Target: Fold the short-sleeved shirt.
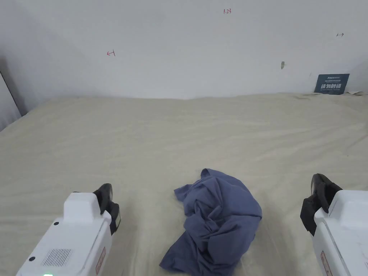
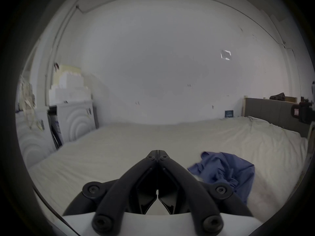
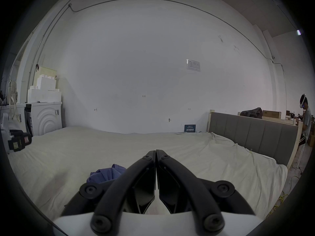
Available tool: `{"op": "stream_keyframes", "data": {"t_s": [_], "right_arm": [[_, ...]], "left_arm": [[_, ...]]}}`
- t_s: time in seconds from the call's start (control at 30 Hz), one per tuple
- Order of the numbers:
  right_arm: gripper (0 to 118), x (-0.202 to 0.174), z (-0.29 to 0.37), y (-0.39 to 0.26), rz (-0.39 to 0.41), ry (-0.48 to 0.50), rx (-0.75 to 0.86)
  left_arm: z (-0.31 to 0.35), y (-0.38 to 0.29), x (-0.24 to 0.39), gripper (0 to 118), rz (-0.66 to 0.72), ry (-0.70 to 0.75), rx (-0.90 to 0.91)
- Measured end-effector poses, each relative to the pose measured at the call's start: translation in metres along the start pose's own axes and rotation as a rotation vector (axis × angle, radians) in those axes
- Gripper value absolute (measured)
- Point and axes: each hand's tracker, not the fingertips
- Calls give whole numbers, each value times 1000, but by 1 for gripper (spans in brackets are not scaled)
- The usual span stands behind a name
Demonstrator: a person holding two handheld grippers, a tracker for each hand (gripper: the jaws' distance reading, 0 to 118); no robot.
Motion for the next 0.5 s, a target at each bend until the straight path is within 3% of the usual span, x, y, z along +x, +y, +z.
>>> {"op": "stream_keyframes", "data": {"t_s": [0.23, 0.5], "right_arm": [[0, -2, -7, -6, 0, 5, -19], [0, -2, -15, -19, 0, 13, -55]], "left_arm": [[-44, -4, 21, 0, 117, -141, -344], [-84, -56, 65, 0, 73, -240, -637]]}}
